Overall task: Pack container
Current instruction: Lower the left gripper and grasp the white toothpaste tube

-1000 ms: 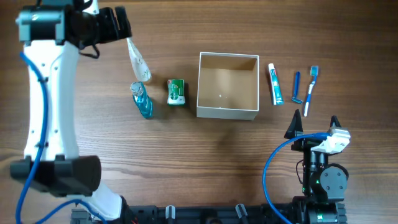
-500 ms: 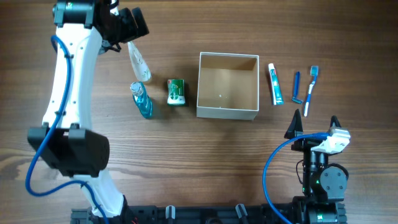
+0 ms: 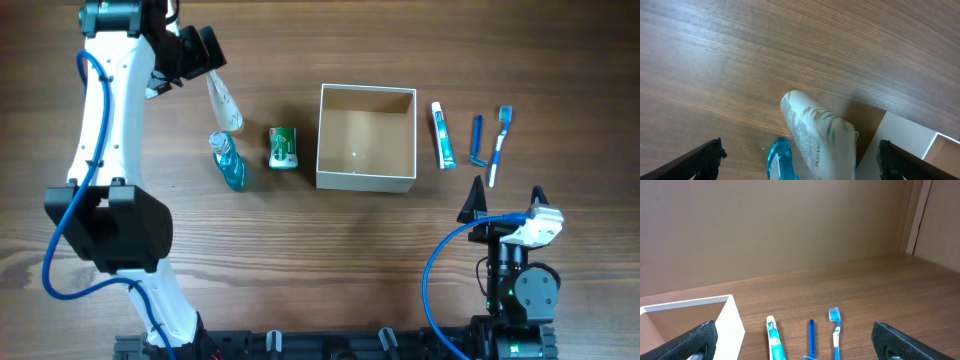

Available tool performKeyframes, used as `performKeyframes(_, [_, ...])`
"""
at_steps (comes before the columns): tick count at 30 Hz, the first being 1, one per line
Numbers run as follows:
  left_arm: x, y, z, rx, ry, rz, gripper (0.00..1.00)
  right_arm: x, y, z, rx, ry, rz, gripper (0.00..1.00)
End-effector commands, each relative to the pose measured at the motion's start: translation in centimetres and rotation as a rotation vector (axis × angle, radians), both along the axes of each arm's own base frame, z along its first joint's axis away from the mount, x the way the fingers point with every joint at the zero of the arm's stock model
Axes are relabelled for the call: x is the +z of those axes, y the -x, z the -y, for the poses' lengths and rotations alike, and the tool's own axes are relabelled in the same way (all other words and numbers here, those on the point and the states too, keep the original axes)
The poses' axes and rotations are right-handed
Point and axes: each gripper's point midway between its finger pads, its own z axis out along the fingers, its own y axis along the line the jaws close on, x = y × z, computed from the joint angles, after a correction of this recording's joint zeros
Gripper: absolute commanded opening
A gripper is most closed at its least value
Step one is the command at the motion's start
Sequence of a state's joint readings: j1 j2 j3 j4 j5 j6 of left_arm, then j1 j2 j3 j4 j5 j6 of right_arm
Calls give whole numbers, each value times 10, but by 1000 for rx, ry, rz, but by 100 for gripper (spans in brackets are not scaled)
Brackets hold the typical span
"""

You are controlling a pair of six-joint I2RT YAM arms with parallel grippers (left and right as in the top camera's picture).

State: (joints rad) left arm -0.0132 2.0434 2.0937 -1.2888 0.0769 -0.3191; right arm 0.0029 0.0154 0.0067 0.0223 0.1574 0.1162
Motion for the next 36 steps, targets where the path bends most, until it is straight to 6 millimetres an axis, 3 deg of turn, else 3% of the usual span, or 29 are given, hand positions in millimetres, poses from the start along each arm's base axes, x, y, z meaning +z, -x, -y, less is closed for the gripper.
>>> performKeyframes(1, [5,-2,13,-62,7,20,100,2,1,0,3,-18,13,100])
performKeyframes(20, [-26,7,21,-66,13,-100,100,2,1,0,3,-17,13,100])
performKeyframes(25, [-25,9,34,-87,85,-105,100,2,1,0,3,-17,13,100])
performKeyframes(36, [-30,13,29,-83,60,-133,100,2,1,0,3,-17,13,100])
